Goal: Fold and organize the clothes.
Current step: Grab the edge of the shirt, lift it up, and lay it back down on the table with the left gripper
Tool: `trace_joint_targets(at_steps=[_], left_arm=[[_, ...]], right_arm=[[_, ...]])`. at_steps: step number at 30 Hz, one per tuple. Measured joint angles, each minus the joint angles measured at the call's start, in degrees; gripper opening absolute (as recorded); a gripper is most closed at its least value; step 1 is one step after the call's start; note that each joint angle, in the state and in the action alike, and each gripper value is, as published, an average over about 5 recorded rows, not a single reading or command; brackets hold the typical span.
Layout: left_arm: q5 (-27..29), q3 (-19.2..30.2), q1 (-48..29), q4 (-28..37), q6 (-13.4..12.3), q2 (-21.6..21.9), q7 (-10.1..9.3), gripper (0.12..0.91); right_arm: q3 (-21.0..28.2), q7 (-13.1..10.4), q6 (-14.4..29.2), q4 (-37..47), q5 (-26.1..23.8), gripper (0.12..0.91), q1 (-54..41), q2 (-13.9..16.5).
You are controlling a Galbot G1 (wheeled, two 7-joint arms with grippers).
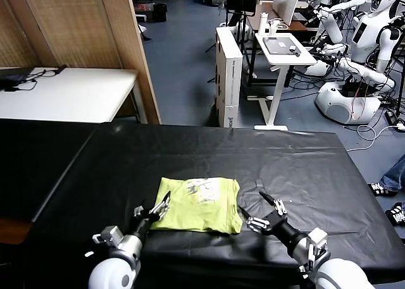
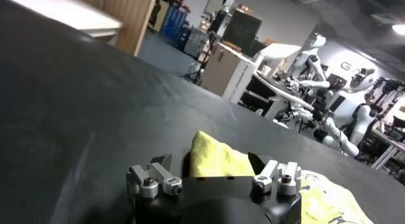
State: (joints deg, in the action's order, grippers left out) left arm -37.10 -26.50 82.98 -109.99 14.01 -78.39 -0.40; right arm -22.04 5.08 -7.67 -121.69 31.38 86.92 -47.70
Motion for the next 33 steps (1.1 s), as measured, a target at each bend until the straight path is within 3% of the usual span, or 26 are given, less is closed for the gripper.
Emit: trace_joint_targets(at_steps=[3,5,13,16,24,33], left_arm=[[-0.53,0.00,0.03,0.00,0.23,-0.04,0.03,0.830],[-0.87,-0.01,0.05,0.00,0.35,-0.08,0.05,0.762],[-2.60,-0.07,0.09,-0.03,1.45,-0.30,0.02,0.278],[-2.79,-0.20,0.07,-0.17,1.99,-0.32,-0.07,0.177],[-2.72,-2.35,-0.50,-2.61,5.56,2.81,-0.81,0.176],[-10.09,-9.34,1.28,-5.47,5.52,16.58,-0.84,0.176]], right_arm=[[0.05,0.00,0.00,0.00,-0.08,0.907,0.00,-0.03],[0.08,-0.01,0.00,0.00,-0.17,0.907,0.07,-0.07],[0.23,0.01,0.06,0.01,-0.54,0.907,0.24,-0.34],[0.26,0.01,0.08,0.05,-0.58,0.907,0.25,-0.45],[0.08,-0.27,0.19,0.63,-0.46,0.907,0.01,-0.85],[0.29,-0.40,0.26,1.59,-0.45,0.907,-0.40,-1.95]])
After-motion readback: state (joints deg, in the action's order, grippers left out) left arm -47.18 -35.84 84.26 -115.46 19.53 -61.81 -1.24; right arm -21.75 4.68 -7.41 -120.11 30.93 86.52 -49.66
